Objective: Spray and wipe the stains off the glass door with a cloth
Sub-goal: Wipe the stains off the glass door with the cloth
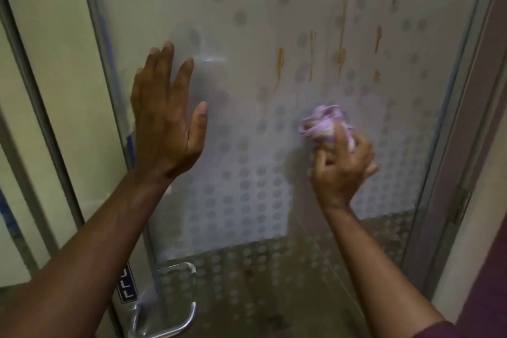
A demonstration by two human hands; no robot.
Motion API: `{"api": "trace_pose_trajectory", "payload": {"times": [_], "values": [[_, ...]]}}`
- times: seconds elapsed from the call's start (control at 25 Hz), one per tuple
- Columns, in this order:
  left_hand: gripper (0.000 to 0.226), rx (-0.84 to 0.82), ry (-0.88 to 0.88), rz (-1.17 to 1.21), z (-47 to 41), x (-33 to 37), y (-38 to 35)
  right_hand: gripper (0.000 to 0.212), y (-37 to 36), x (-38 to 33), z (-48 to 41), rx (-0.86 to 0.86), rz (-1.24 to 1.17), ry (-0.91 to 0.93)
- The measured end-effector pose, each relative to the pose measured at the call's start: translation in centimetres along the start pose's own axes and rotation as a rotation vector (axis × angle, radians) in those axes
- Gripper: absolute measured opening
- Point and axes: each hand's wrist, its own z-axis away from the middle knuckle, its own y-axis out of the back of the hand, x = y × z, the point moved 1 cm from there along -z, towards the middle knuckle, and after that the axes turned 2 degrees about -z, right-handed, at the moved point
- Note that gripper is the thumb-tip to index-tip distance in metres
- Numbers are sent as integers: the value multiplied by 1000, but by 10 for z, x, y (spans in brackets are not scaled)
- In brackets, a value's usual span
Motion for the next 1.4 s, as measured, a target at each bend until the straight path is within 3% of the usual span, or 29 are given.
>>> {"api": "trace_pose_trajectory", "payload": {"times": [0.12,0.16,0.24,0.4,0.52,0.6,0.72,0.88,1.0,1.08,1.16,1.32,1.4], "values": [[65,19,56,-77,20,11,2,60,2,34,-26,75,-29,-365],[65,18,66,-98,25,17,-1,59,0,29,-26,88,-49,-411],[66,13,77,-113,32,31,-11,58,-4,0,-3,52,-68,-241],[65,26,87,-86,28,52,-32,46,11,-43,78,-241,-184,460],[65,75,112,-79,20,58,-43,39,18,-21,87,-322,-193,643],[65,79,105,-95,13,61,-50,41,17,6,71,-289,-175,644],[65,79,87,-149,6,61,-56,43,13,57,22,-154,-158,457],[65,92,51,-202,-6,57,-58,60,7,127,-76,96,-59,-54],[68,72,23,-225,-22,46,-56,56,8,160,-137,208,-156,-353],[69,47,27,-233,-29,43,-56,57,4,157,-144,215,-229,-439],[70,40,31,-245,-31,44,-57,56,2,133,-128,152,-244,-325],[72,43,41,-264,-31,41,-61,49,6,89,-70,-102,-209,248],[73,28,48,-280,-30,36,-65,48,11,92,-66,-151,-208,493]]}}
